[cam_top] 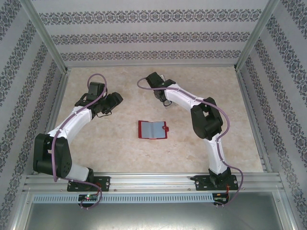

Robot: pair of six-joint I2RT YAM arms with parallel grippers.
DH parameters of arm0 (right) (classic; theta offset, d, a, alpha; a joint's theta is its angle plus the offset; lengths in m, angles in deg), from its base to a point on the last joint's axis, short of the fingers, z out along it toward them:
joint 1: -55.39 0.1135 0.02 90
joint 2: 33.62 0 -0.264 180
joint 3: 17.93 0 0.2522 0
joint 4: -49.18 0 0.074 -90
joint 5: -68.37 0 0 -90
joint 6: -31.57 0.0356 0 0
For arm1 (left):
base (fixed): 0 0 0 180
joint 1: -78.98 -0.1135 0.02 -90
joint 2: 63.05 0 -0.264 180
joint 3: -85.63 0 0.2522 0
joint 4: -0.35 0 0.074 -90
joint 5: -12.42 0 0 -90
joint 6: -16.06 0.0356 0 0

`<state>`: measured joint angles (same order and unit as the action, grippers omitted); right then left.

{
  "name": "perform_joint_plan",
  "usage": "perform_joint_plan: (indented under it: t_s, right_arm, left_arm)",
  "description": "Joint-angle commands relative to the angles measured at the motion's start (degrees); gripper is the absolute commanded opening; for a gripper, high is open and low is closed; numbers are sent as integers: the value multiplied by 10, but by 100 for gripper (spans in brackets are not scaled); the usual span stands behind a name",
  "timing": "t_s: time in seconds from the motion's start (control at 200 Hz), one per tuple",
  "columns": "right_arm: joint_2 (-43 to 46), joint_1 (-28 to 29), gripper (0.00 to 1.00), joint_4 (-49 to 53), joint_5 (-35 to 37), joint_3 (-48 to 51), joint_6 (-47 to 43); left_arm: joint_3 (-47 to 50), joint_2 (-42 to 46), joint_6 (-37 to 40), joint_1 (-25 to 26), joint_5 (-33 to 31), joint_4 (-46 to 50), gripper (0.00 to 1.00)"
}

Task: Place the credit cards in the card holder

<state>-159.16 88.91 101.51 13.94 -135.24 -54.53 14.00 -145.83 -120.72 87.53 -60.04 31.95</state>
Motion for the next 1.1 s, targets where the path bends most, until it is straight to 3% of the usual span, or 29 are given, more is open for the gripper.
perform_joint_plan:
  t_s: [0.0, 0.275, 0.43, 0.57, 0.869, 1.094]
  right_arm:
    - [10, 9, 61, 1, 50, -17, -17]
    - [16, 15, 52, -6, 66, -9, -25]
    - [16, 15, 33, -4, 41, -6, -26]
    - [18, 7, 0, 9, -22, -7, -10]
    - [53, -2, 0, 13, -69, 5, 14]
    - [135, -34, 0, 21, -210, 32, 82]
  left_arm:
    - [1, -1, 12, 1, 2, 14, 64]
    - [3, -3, 11, 1, 3, 15, 64]
    - [1, -4, 13, 1, 0, 16, 64]
    - [0, -7, 17, 1, -1, 20, 64]
    - [-13, -3, 28, 1, -11, 39, 64]
    - [-19, 8, 38, 0, 37, 39, 64]
